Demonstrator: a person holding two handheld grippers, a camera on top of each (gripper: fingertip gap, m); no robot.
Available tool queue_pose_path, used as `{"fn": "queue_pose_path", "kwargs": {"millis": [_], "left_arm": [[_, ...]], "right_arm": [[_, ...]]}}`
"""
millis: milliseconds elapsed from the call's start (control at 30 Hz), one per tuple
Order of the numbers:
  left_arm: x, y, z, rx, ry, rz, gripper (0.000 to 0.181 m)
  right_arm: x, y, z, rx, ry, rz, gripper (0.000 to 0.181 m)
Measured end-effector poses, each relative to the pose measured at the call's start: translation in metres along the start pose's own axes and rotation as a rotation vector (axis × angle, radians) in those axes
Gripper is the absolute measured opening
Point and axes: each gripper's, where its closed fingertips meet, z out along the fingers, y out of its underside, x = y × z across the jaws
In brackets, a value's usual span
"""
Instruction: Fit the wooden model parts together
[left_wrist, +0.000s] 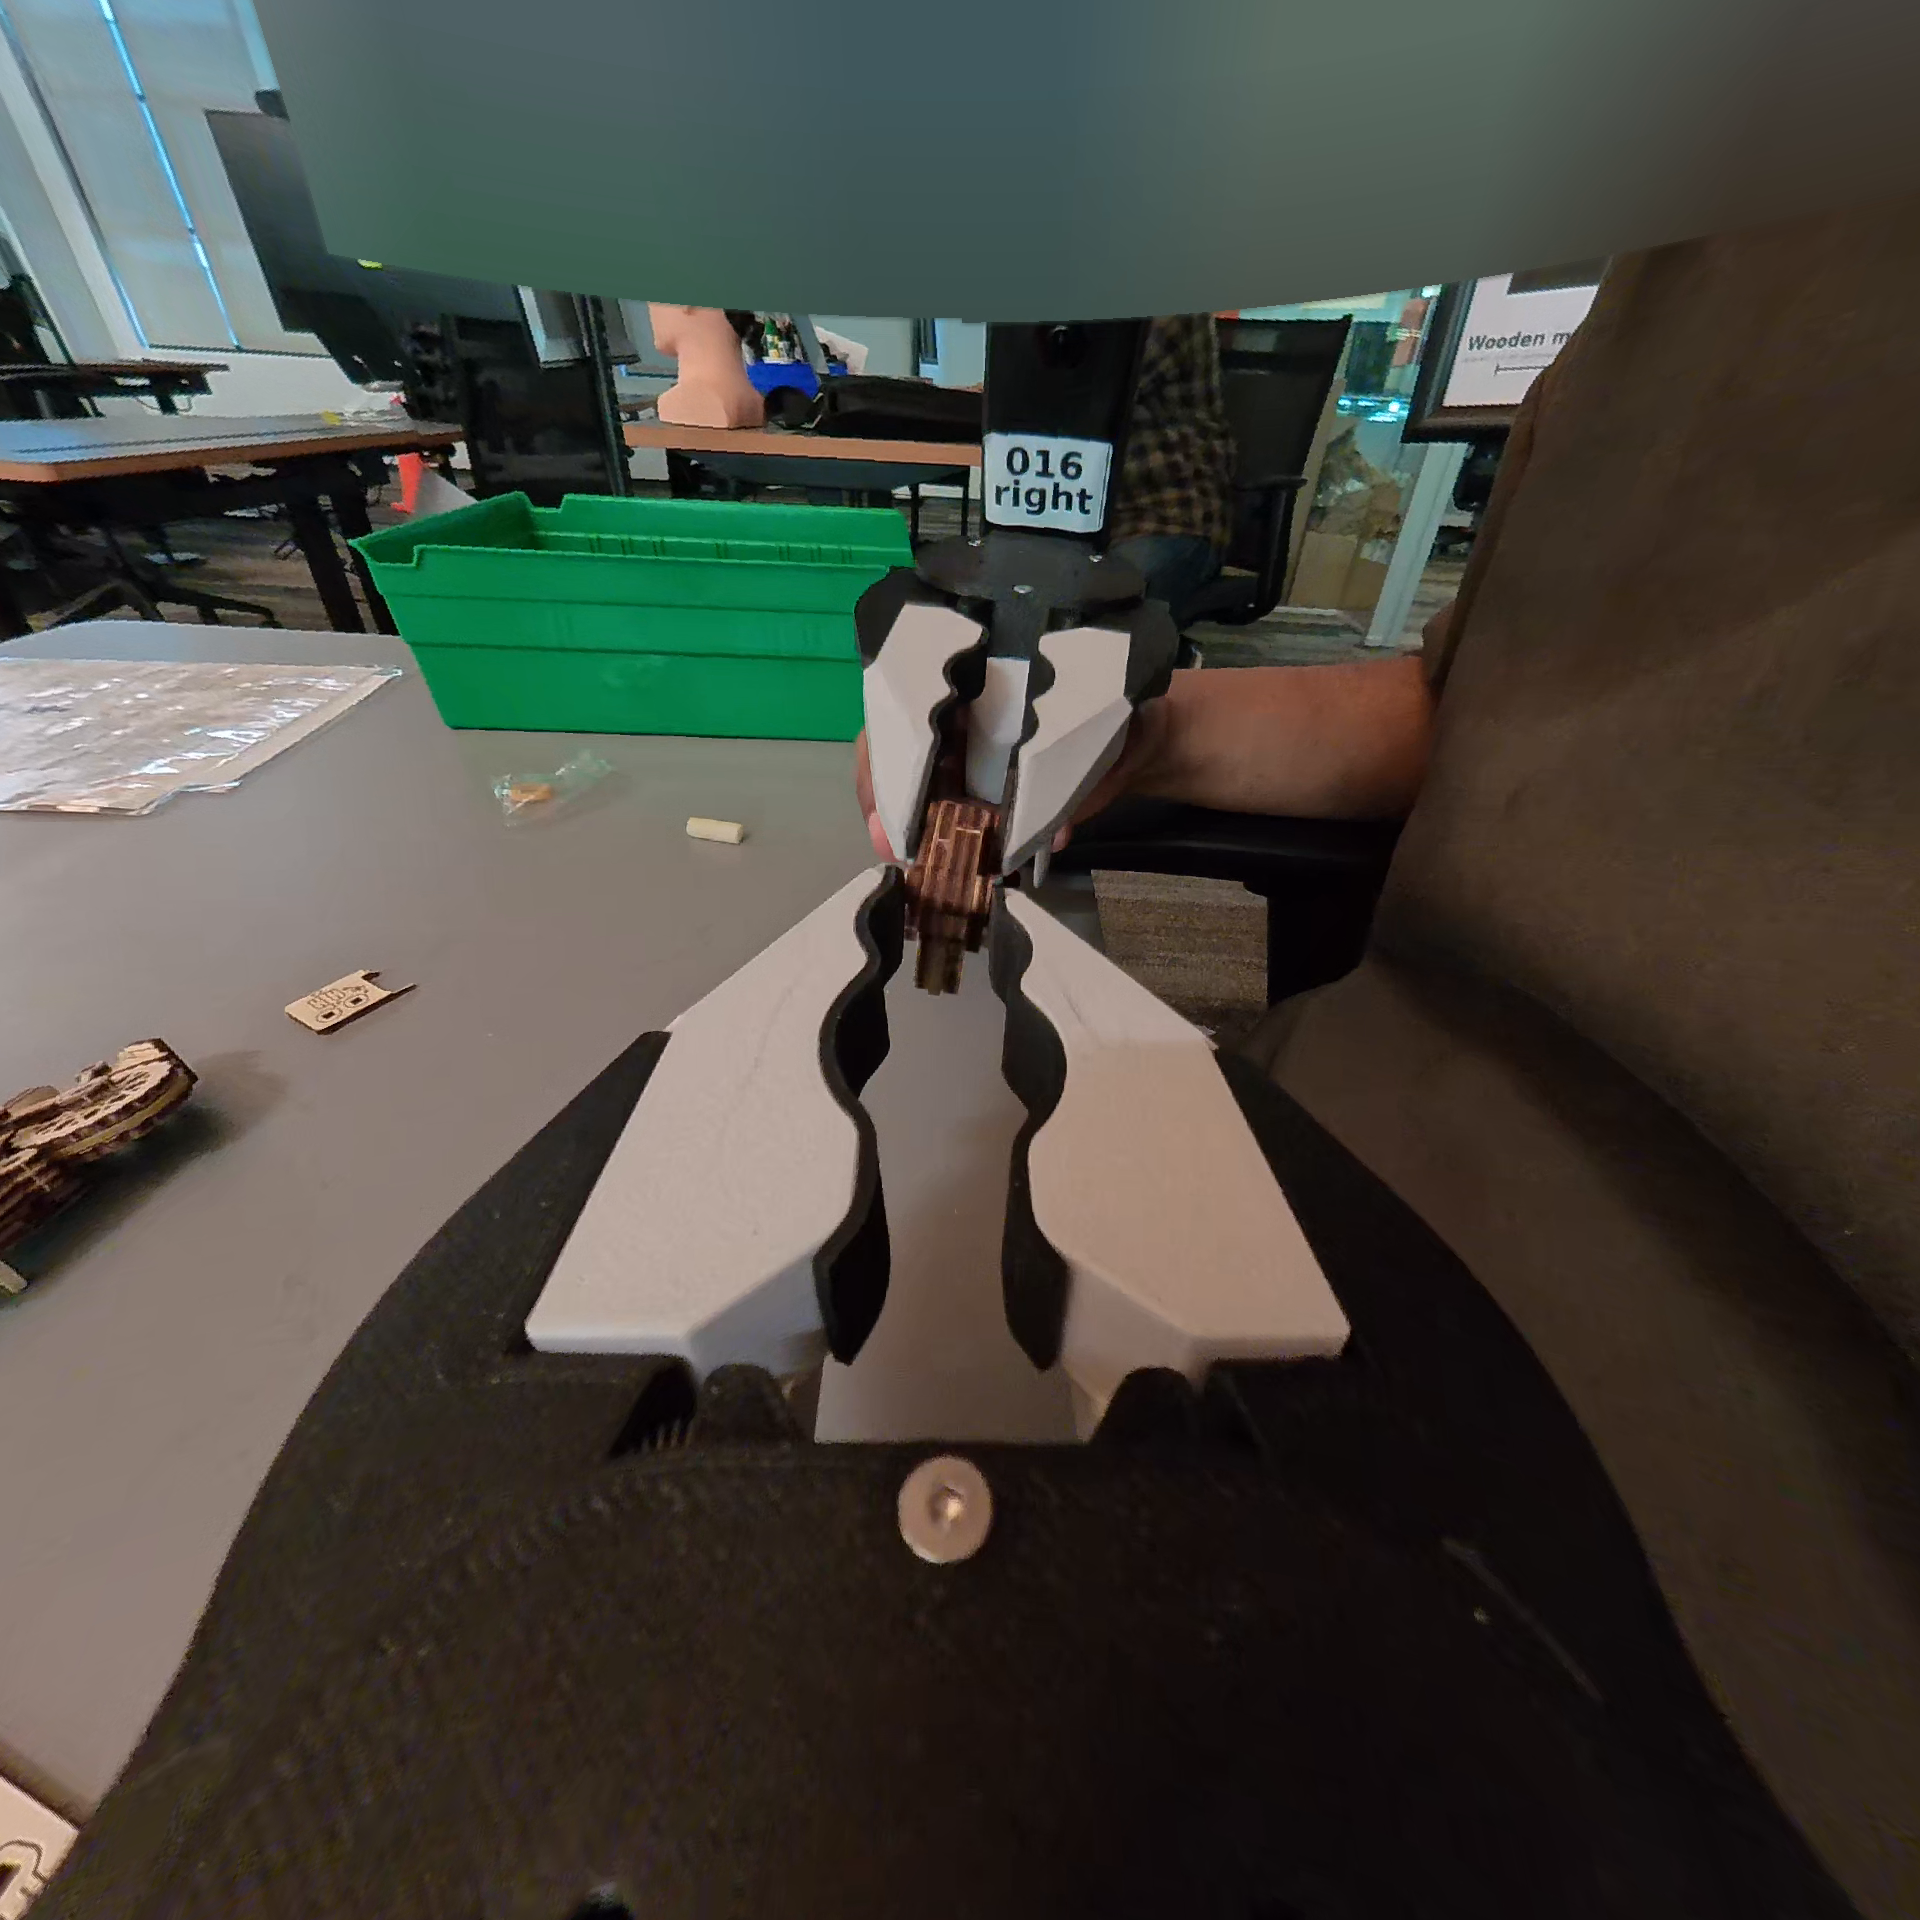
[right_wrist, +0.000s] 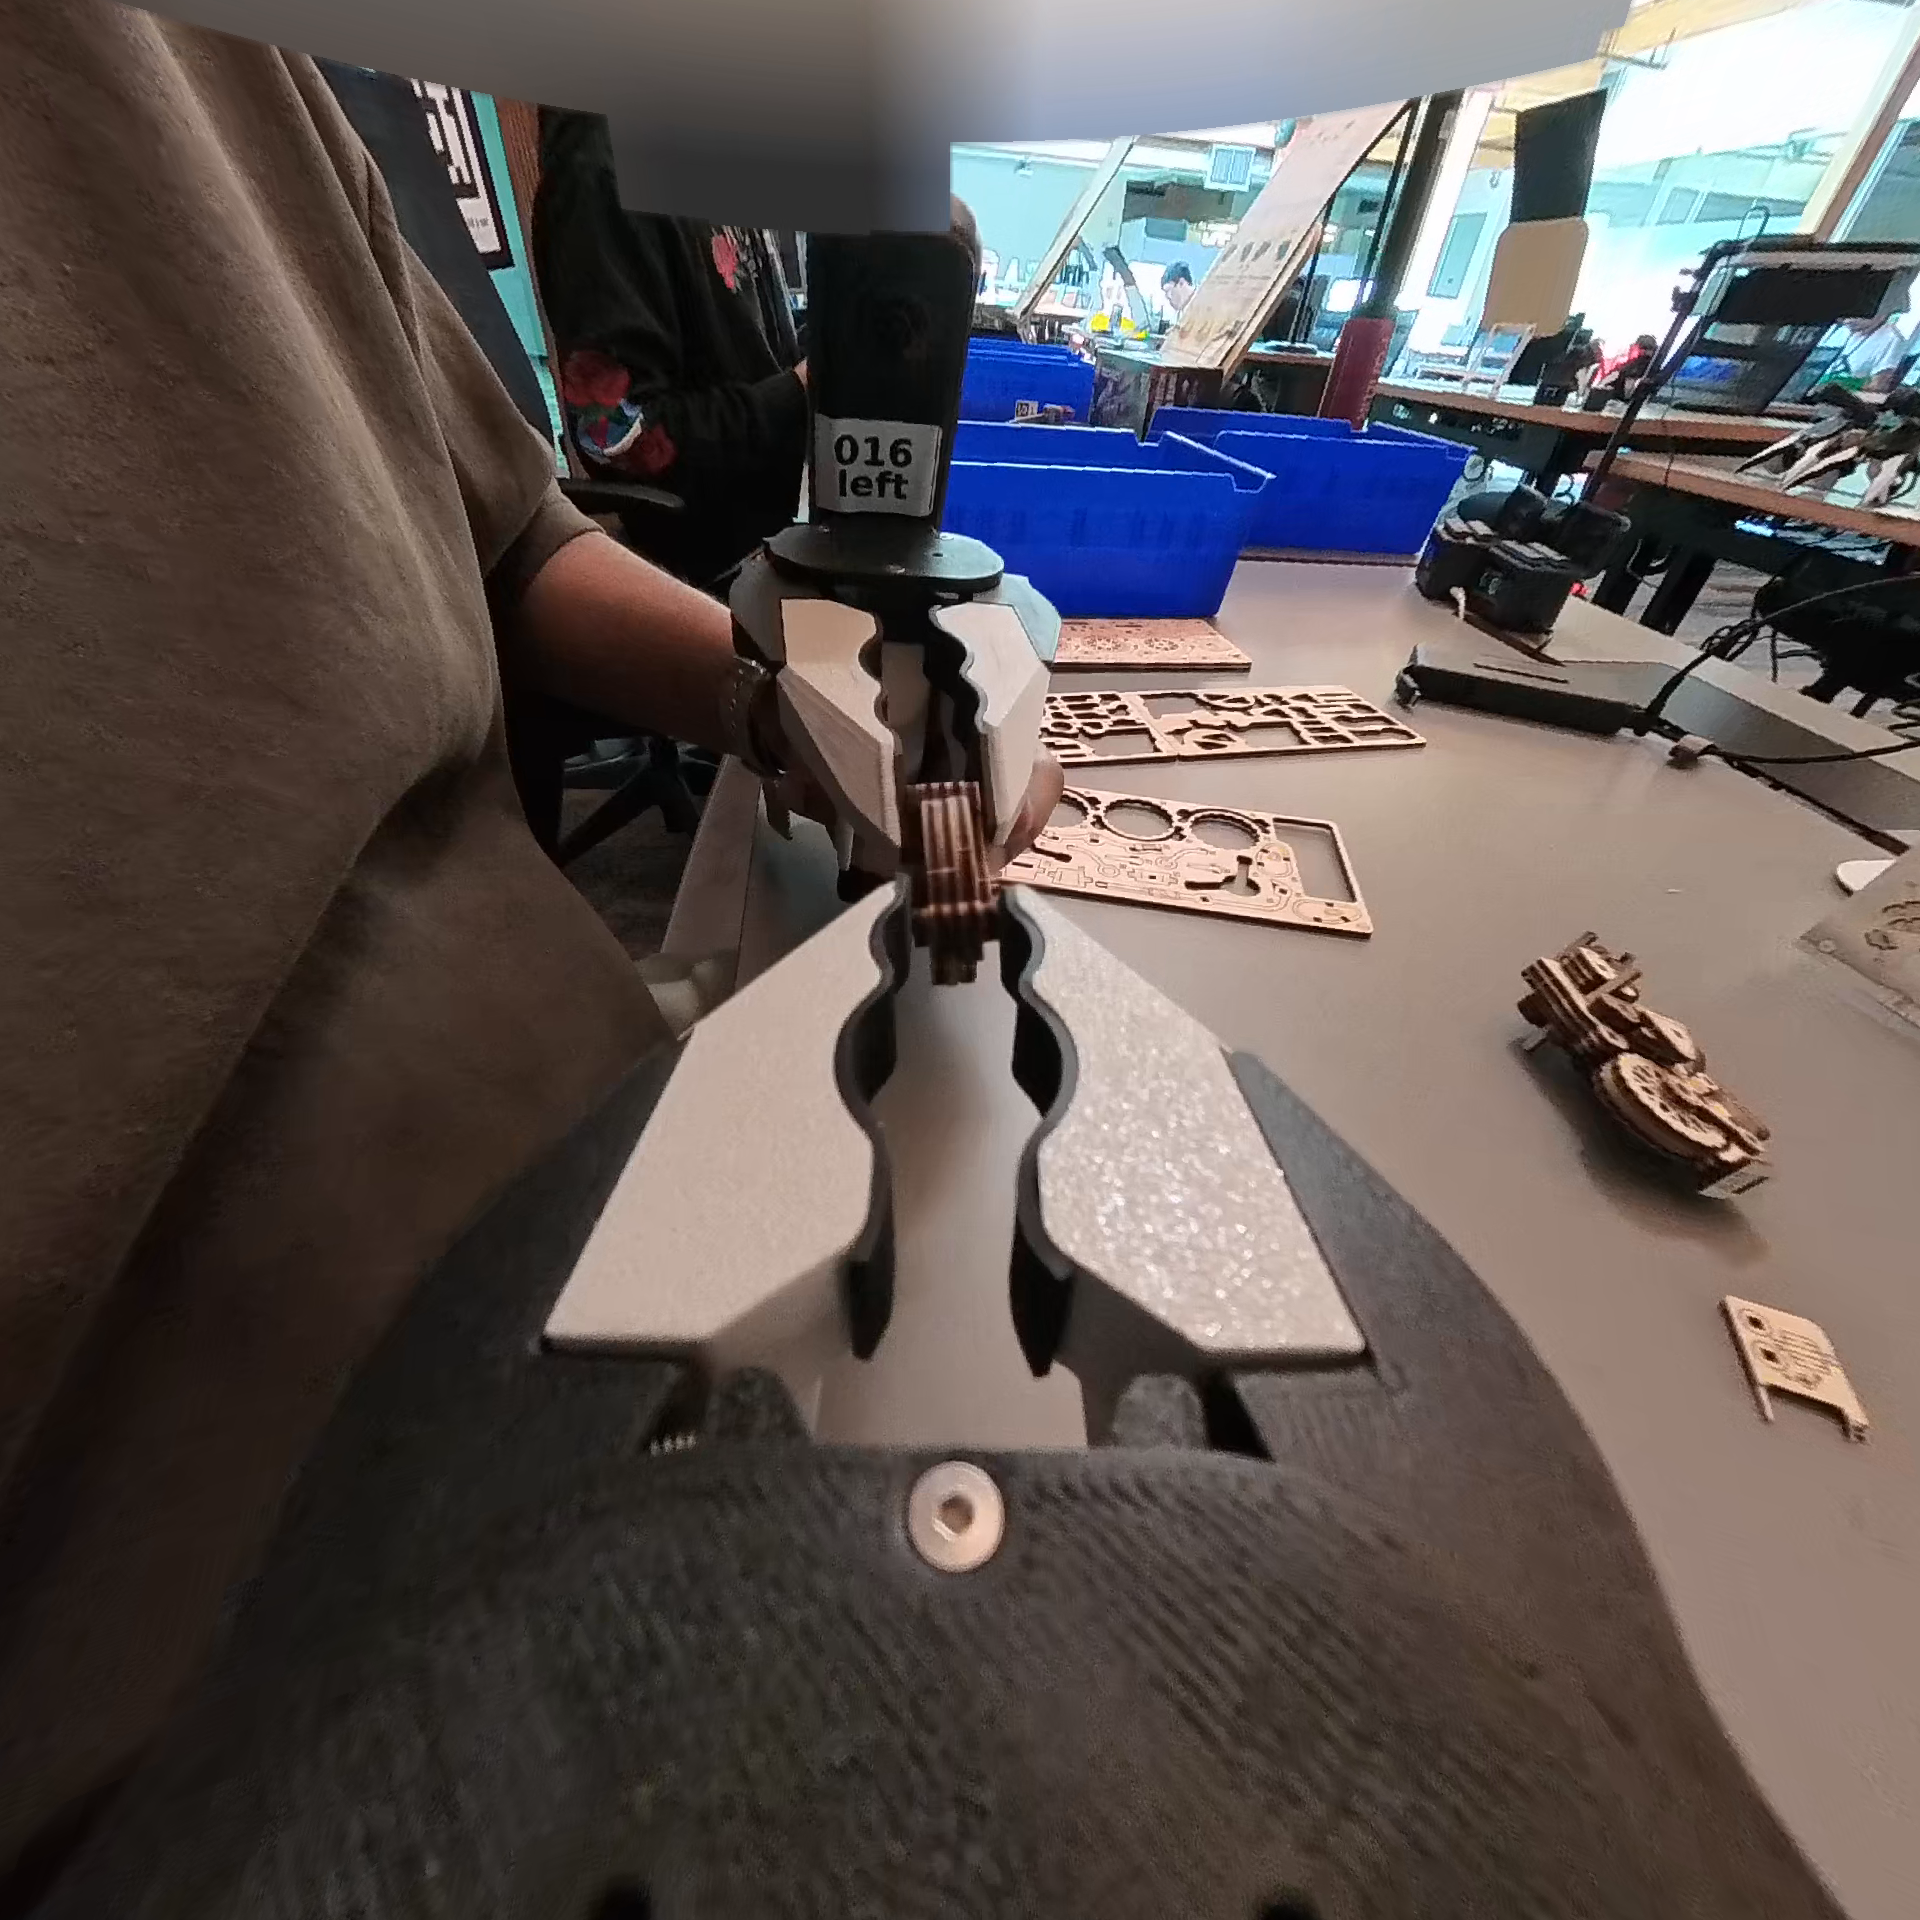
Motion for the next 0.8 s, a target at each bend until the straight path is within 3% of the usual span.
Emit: {"fn": "queue_pose_path", "kwargs": {"millis": [600, 800], "left_arm": [[-0.0032, 0.0034, 0.0009, -0.019, -0.018, 0.003, 0.013], [-0.0007, 0.0057, 0.0025, -0.032, -0.007, 0.006, 0.013]], "right_arm": [[-0.0003, -0.0018, 0.0004, 0.005, 0.010, -0.020, 0.022], [-0.0003, -0.0052, 0.0000, 0.017, 0.018, -0.030, 0.016]]}}
